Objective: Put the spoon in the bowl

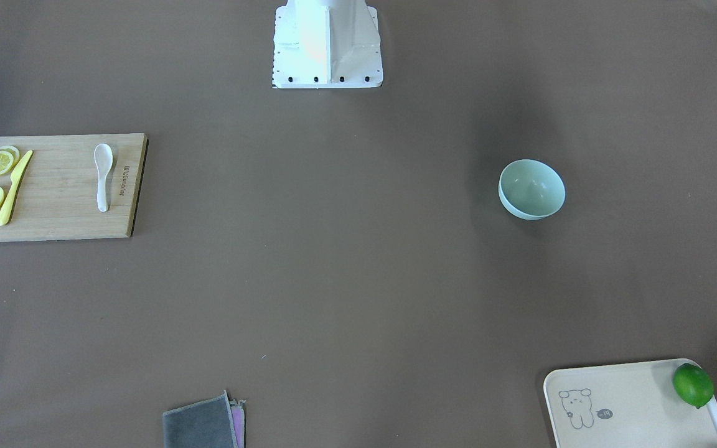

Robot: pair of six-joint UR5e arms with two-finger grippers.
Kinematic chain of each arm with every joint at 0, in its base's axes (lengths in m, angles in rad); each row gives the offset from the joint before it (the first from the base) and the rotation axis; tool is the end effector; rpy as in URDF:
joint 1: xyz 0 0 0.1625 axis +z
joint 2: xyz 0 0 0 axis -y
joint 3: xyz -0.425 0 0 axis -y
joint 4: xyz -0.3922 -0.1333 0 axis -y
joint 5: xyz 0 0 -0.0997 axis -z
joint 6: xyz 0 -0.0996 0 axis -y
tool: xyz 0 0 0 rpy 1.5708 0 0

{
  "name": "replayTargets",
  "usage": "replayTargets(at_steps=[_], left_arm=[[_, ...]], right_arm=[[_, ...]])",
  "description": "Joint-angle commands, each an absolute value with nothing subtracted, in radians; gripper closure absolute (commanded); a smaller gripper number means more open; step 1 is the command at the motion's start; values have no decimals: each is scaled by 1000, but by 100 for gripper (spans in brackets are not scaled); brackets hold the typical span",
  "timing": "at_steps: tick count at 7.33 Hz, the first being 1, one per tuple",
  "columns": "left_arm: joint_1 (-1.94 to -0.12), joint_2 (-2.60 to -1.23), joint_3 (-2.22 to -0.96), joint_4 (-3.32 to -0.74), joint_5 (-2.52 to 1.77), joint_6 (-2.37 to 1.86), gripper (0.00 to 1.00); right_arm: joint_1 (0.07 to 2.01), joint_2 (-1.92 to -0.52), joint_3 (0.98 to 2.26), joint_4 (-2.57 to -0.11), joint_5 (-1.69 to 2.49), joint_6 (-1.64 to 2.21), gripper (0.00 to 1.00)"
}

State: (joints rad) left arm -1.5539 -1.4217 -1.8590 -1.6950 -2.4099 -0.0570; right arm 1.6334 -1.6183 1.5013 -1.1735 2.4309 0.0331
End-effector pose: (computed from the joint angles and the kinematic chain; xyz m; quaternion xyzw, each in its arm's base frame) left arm -0.0518 -0.4398 0.5667 0.1049 0.4080 0.0353 0.9063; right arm 0.0879 -0.4786 0.6677 0.1330 -0.4109 -0.0151 0.9018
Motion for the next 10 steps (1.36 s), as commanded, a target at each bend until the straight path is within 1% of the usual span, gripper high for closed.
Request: replayTargets(at_steps=[1, 7, 10], left_arm=[[-1545, -1424, -1833, -1747, -2410, -57, 2], [-1543, -1431, -1838, -1779, -2421, -58, 3], [-1470, -1436, -1829, -1778, -2419, -81, 2]], right_arm=[[1617, -1617, 1502, -1173, 2434, 37, 0], [1589, -1620, 1497, -1170, 2433, 25, 0], [1569, -1618, 1505, -1169, 2444, 38, 0]])
